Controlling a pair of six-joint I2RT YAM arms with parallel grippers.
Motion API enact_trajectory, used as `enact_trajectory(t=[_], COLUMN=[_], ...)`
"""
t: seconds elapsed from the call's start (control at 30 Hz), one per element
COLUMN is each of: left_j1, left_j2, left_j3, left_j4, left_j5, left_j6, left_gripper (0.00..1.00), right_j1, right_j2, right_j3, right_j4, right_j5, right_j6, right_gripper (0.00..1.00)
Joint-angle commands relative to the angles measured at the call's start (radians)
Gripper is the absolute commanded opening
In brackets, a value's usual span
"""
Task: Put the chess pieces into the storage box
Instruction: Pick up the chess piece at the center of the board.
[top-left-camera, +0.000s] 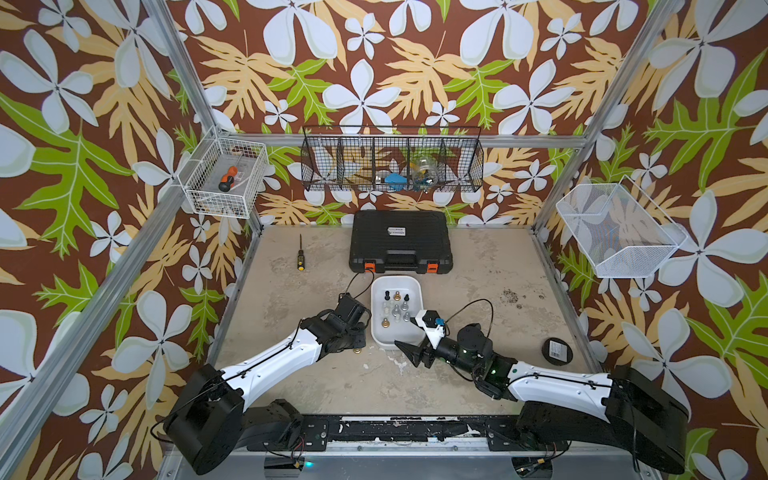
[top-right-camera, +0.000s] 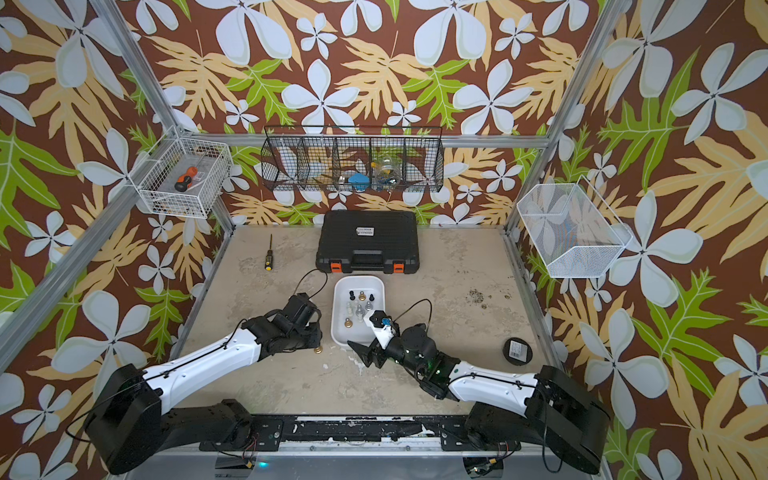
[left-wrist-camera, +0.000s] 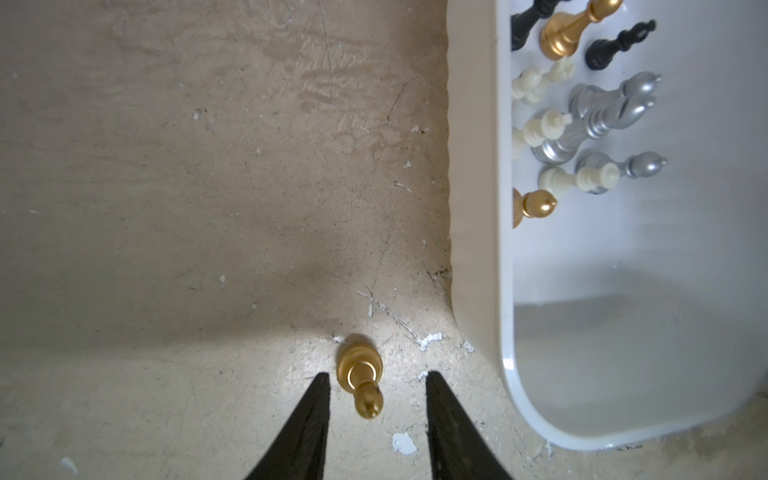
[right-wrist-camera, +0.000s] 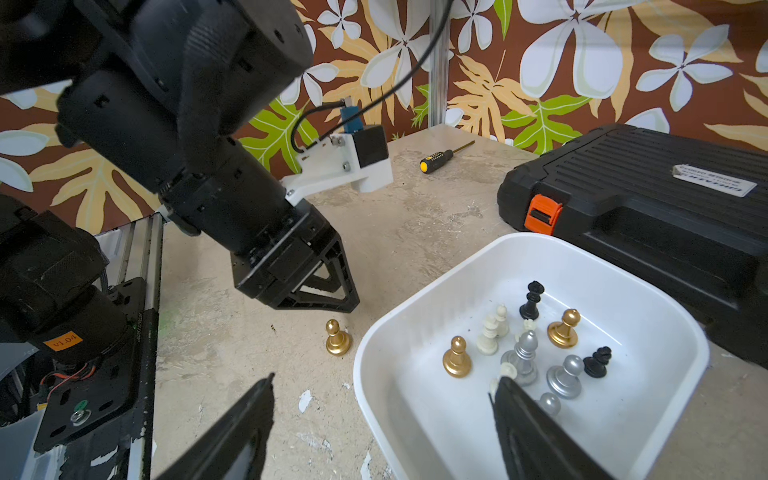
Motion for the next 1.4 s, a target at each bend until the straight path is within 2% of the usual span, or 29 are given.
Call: enact_trajectory(t=[0.0,0.47,0.57,0.7,0.77,1.07,1.17,1.27,1.33,1.37], left_j1=[-0.006,-0.028,-0.029,-0.030,-0.031,-0.031,-0.031,-0.031,-0.031,-0.031], left_j2=[0.024,0.078,0.090,0.096,0.096,0.055,0.025,0.001,0.004,0.012], left_j3=[-0.006,-0.035,-0.036,-0.036,-0.033,-0.019,0.011,0.065,0.120,0.149], left_j4=[0.011,0.042,0.049,0.049,0.045,0.012,-0.024,-0.075,-0.110,-0.125], left_j5=[-0.023,-0.034,-0.037,-0.044,-0.048,-0.061,-0.090,-0.126,-0.144,-0.149], left_j6=[-0.005,0.004,0.010,0.016,0.019,0.017,0.018,0.021,0.038,0.047], left_gripper=[0.39,0.30,0.24,0.23,0.18,0.10,0.10,0.10,0.10,0.10], right_j1=[0.001,0.001,0.001,0.001,0.001,0.001,0.001,-0.002,-0.043,-0.077], right_j2=[-0.005,-0.002,-0.002,-0.002,-0.001,-0.008,-0.043,-0.103,-0.131,-0.138], right_j3=[0.006,0.011,0.010,0.011,0.012,0.007,-0.014,-0.053,-0.065,-0.069], right_j4=[0.015,0.004,0.006,0.006,0.006,0.007,0.020,0.022,-0.006,-0.017], right_j5=[0.004,0.016,0.018,0.022,0.022,0.042,0.102,0.293,0.378,0.376], right_j6=[-0.005,-0.008,-0.006,-0.006,-0.005,0.001,0.014,0.048,0.085,0.109], right_gripper=[0.83,0.83,0.83,0.83,0.83,0.83,0.83,0.84,0.84,0.84])
